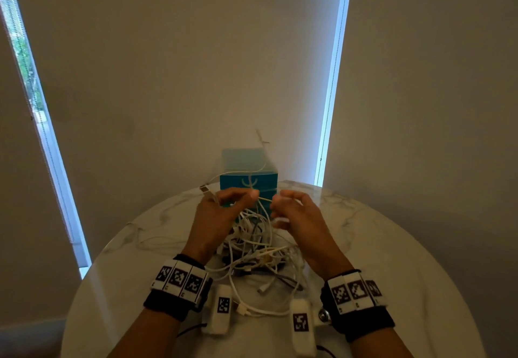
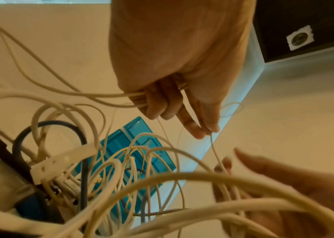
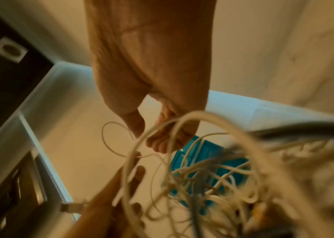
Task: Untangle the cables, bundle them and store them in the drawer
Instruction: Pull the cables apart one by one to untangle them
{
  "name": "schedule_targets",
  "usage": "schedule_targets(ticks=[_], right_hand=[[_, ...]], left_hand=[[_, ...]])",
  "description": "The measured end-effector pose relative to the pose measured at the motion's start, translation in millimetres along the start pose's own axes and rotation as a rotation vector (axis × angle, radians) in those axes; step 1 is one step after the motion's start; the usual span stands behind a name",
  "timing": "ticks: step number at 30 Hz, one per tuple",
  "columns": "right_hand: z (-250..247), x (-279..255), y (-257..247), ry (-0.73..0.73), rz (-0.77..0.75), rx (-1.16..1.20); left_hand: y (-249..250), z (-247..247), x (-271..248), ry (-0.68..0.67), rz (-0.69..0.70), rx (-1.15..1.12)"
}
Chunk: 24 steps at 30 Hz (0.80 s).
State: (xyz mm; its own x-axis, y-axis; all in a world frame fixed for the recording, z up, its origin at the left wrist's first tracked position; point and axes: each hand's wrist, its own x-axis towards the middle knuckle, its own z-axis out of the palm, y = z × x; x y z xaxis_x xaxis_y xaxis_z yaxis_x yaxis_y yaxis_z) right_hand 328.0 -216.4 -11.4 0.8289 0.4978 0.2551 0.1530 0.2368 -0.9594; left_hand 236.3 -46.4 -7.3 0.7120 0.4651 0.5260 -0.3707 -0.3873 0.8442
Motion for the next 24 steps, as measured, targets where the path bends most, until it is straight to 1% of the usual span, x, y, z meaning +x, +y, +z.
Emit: schedule_targets(ticks=[2, 3, 4, 5, 7, 10, 11, 12, 14, 15, 17, 18, 20, 22, 24], right_hand=[[2.6, -3.8, 10.5, -0.106, 0.022, -0.306], [4.0, -4.9, 14.5, -0.164, 0.011, -0.401], [5.3, -6.0, 16.5, -0.199, -0.001, -0.452], [5.4, -5.9, 17.2, -0.202, -0.010, -0.471], [1.8, -4.3, 15.3, -0.171, -0.024, -0.498], [-2.6, -7.6, 12.6, -0.239, -0.030, -0.597], [-2.3, -8.9, 11.6, -0.235, -0.052, -0.611], [-1.8, -9.2, 9.9, -0.194, -0.096, -0.598], [-2.5, -7.9, 4.6, -0.045, -0.197, -0.471], [-3.9, -6.5, 1.2, 0.026, -0.219, -0.376], [-8.0, -5.1, -4.1, 0.105, -0.200, -0.208], [-9.1, -5.4, -5.6, 0.130, -0.191, -0.162], [-9.7, -6.2, -7.4, 0.207, -0.177, -0.060], [-13.1, -4.6, -11.2, 0.309, -0.158, 0.157], [-21.3, -2.6, -18.3, 0.358, -0.132, 0.351]], left_hand=[[-2.7, -7.6, 3.1, 0.112, 0.006, -0.055], [-3.1, -9.4, 3.5, 0.152, 0.010, -0.089], [-2.8, -10.2, 3.3, 0.185, 0.012, -0.123], [-1.6, -9.5, 2.8, 0.213, 0.012, -0.159], [0.8, -5.6, 2.3, 0.257, 0.005, -0.227], [7.2, 0.3, 0.8, 0.266, 0.011, -0.258], [8.7, 0.7, 0.3, 0.238, 0.010, -0.261], [9.9, 1.0, -0.3, 0.184, 0.000, -0.261], [9.5, 1.8, -1.4, 0.025, -0.059, -0.227], [8.2, 3.1, -2.0, -0.066, -0.099, -0.184], [0.8, 6.0, -1.3, -0.217, -0.168, -0.057], [-3.9, 6.4, -0.1, -0.264, -0.189, 0.002], [-10.4, 2.6, 1.7, -0.287, -0.188, 0.074], [-14.9, -6.4, 2.4, -0.260, -0.143, 0.172], [-17.7, -13.3, 1.9, -0.242, -0.108, 0.250]])
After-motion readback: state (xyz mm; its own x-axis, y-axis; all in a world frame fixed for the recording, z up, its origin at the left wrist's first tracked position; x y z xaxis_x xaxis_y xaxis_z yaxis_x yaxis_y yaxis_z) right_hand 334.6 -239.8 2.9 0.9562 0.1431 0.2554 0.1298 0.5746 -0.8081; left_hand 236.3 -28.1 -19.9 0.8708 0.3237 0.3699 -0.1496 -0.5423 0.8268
